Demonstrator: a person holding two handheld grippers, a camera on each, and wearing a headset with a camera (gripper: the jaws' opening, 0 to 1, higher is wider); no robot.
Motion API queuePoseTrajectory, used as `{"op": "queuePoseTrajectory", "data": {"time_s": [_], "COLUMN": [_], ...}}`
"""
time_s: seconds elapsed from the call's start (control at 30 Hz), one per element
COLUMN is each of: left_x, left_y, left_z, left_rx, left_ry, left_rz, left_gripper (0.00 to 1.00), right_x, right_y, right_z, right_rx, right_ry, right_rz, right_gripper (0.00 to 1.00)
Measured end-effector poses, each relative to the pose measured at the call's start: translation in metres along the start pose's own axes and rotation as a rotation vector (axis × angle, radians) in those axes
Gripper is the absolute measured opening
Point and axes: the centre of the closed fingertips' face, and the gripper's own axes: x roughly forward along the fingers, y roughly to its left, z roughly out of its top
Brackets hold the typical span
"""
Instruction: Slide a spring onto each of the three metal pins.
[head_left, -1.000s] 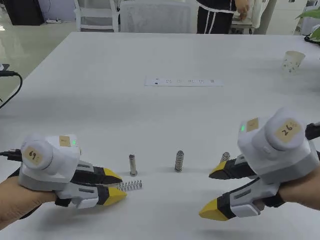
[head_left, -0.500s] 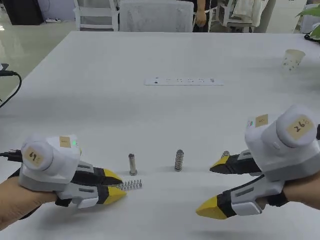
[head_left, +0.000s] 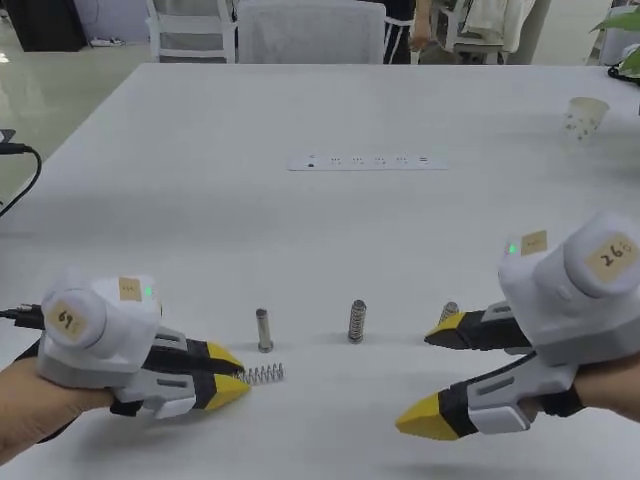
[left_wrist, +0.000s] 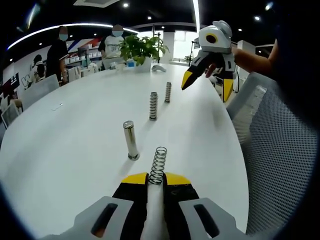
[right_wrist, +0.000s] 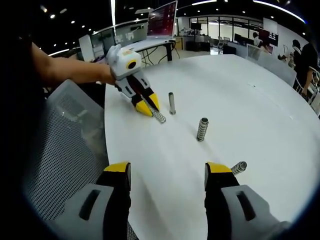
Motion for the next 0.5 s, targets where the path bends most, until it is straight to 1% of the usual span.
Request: {"op": "queuePoseTrajectory", "data": {"time_s": [0.23, 0.5], "left_x": [-0.0011, -0.0037], "left_y": [0.0006, -0.0022], "left_z": [-0.0002, -0.0010], "left_rx": [0.014, 0.017], "left_ry": [0.002, -0.001], "left_rz": [0.011, 0.006], "left_gripper": [0.03, 0.02], "right_x": [-0.0015, -0.0047], "right_y": [-0.0007, -0.0018], "right_z": [0.0000, -0.0018], "right_rx": [0.003, 0.012], "right_ry": [-0.003, -0.009], "right_rz": [-0.004, -0.014], "right_gripper": [0.59, 0.59]}}
